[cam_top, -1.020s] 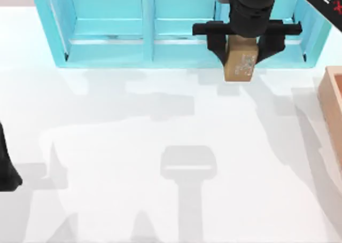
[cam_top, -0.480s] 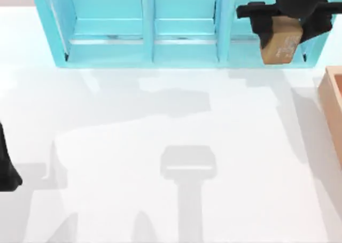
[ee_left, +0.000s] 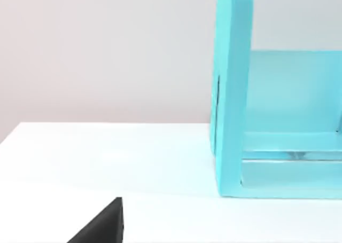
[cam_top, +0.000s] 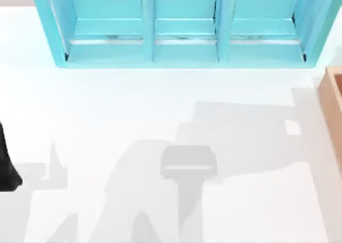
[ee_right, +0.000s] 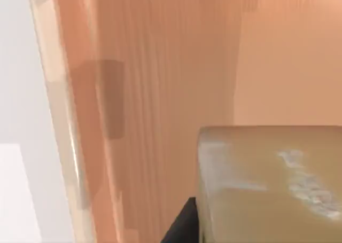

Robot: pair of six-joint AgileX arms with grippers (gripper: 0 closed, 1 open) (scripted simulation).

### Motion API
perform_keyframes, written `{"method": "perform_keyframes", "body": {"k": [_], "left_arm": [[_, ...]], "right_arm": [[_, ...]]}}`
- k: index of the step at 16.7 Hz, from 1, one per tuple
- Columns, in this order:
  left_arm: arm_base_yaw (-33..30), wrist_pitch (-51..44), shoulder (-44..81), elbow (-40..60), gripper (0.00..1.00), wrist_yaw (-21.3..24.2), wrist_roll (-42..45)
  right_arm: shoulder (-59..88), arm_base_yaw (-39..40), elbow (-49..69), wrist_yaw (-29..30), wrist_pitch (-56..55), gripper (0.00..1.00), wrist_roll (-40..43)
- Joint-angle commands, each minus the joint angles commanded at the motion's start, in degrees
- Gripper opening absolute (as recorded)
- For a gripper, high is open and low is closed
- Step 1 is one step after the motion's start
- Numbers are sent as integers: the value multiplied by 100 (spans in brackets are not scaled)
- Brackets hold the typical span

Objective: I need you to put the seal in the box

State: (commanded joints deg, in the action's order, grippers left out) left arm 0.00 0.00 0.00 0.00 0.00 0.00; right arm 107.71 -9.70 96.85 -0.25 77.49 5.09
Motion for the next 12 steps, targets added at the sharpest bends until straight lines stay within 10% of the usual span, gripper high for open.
{"method": "perform_keyframes", "body": {"k": [12], "left_arm": [[0, 0, 0, 0, 100, 0, 0]], "right_arm": [[-1077, -879, -1252, -136, -486, 0, 1276]]}}
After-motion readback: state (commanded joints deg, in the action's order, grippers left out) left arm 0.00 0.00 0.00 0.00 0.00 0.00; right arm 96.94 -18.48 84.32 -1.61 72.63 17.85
